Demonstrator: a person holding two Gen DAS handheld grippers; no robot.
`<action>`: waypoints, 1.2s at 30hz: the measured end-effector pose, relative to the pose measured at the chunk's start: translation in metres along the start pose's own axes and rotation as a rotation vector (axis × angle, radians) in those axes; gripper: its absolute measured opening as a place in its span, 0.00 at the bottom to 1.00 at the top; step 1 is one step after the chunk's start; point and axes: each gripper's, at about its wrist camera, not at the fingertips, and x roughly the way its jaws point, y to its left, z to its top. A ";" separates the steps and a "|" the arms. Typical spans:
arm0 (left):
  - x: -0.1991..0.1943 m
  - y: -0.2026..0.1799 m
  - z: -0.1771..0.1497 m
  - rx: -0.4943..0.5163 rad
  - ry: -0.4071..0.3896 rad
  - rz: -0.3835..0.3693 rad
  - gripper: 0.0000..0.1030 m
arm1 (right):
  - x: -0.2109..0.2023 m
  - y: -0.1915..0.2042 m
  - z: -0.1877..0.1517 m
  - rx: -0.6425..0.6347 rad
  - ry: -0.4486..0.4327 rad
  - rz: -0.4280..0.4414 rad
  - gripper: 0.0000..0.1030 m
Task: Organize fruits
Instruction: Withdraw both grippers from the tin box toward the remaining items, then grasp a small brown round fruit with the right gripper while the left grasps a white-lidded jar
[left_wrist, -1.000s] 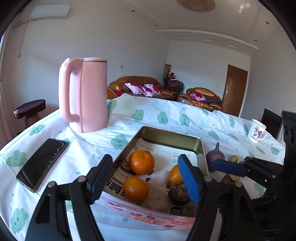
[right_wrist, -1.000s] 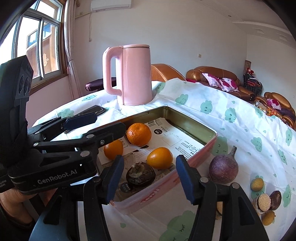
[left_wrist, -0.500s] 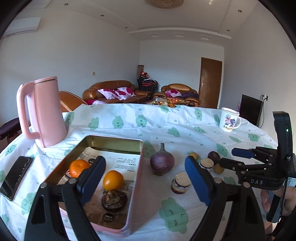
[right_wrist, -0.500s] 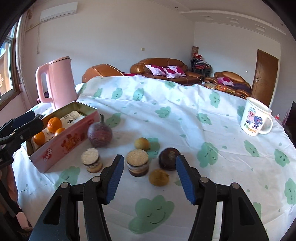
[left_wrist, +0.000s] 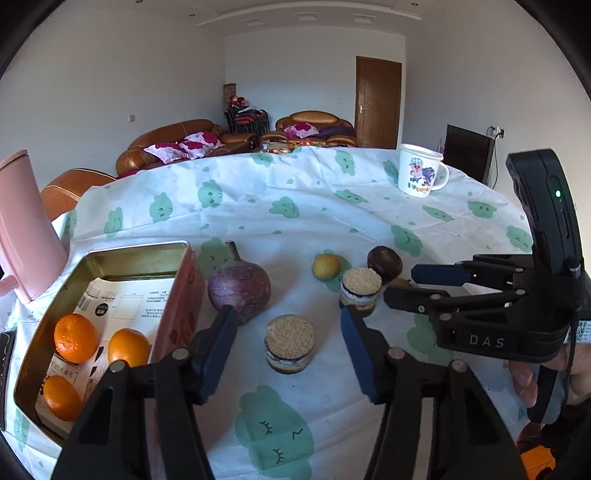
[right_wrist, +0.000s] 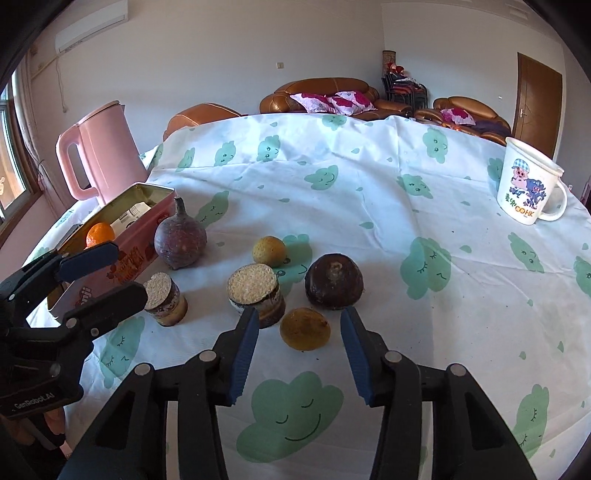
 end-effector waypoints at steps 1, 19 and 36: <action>0.005 0.000 0.000 -0.003 0.023 -0.007 0.57 | 0.002 0.000 0.000 0.002 0.014 0.004 0.44; 0.002 0.004 0.000 -0.016 0.001 -0.063 0.34 | -0.008 0.000 0.000 0.006 -0.036 0.013 0.31; -0.029 0.013 -0.002 -0.051 -0.182 0.031 0.34 | -0.034 0.005 -0.002 -0.029 -0.186 0.004 0.31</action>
